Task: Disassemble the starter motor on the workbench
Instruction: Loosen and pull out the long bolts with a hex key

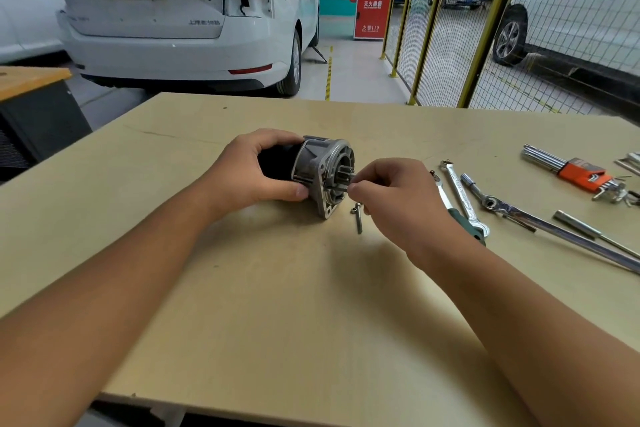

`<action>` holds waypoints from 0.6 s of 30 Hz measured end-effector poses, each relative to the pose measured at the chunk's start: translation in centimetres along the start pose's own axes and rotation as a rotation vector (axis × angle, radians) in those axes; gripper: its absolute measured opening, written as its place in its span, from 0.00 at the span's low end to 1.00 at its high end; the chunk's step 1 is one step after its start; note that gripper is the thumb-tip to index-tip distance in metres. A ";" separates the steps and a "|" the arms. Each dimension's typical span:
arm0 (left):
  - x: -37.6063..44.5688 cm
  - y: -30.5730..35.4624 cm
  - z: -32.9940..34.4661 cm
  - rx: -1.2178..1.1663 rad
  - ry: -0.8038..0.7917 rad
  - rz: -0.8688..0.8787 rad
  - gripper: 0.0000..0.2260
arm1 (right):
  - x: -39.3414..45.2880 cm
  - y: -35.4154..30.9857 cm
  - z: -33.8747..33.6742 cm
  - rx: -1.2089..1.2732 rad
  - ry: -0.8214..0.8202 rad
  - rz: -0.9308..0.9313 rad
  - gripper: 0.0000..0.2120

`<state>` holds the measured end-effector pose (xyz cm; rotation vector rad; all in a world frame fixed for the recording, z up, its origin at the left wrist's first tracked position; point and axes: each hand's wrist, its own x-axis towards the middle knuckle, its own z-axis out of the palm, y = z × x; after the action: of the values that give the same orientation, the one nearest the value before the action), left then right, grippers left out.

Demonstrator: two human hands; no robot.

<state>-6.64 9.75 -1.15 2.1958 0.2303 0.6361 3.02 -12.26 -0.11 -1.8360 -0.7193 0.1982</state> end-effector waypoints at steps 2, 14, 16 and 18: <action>-0.2 0.4 0.4 0.076 0.013 0.008 0.32 | -0.1 -0.1 0.0 0.007 -0.007 -0.007 0.10; -0.6 0.6 0.6 0.334 0.011 0.089 0.40 | -0.3 -0.1 0.0 0.042 -0.087 0.013 0.09; -0.5 0.5 0.5 0.334 0.002 0.092 0.39 | -0.3 -0.1 0.1 0.005 -0.107 0.014 0.08; -0.5 0.5 0.5 0.342 -0.006 0.101 0.37 | -0.3 -0.1 0.2 -0.034 -0.103 0.012 0.07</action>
<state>-6.84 8.95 -1.25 2.5507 0.2404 0.6855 2.70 -12.27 -0.13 -1.8730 -0.7874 0.2922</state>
